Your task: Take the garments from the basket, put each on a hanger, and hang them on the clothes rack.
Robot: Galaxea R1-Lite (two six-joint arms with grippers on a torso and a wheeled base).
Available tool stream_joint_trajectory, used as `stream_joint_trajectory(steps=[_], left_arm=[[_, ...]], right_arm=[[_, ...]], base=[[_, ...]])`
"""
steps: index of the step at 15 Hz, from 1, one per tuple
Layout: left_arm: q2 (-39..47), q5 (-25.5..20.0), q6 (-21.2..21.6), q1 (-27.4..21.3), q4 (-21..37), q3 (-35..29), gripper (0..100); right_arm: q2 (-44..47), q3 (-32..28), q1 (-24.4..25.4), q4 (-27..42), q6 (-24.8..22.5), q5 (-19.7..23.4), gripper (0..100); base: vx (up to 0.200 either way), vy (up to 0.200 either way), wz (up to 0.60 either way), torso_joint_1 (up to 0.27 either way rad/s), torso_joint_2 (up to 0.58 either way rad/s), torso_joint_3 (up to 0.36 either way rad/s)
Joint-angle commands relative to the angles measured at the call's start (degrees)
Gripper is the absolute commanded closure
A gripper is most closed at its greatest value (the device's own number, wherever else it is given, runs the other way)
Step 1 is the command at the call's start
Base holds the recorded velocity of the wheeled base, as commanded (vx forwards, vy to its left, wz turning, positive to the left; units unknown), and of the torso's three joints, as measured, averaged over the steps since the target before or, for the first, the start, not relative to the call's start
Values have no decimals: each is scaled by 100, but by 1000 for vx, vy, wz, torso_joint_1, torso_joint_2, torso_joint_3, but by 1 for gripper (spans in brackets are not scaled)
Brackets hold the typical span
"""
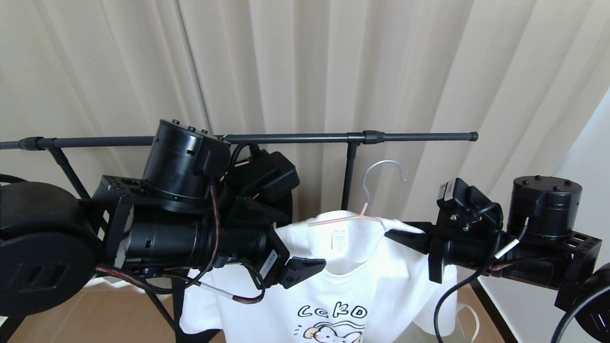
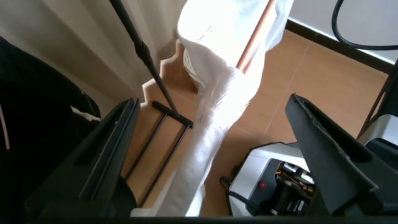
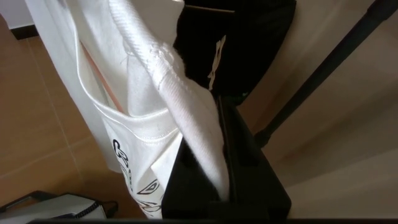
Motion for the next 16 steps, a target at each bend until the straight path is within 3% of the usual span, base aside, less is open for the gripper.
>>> stream_joint_trajectory(steps=[1, 8, 9, 16], left_arm=[[144, 10, 10, 3, -2, -9, 0], [276, 37, 2, -32, -248, 26, 0], [276, 37, 10, -32, -248, 26, 100], [144, 80, 2, -23, -257, 202, 100]], right_arm=[[-41, 6, 4, -9, 3, 14, 100], [-102, 6, 4, -9, 3, 5, 100], [-102, 6, 4, -9, 3, 14, 100], [-146, -29, -4, -18, 12, -13, 100]], base=[[0, 0, 0, 0, 0, 0], [0, 0, 0, 0, 0, 0], [0, 0, 0, 0, 0, 0], [0, 0, 0, 0, 0, 0]])
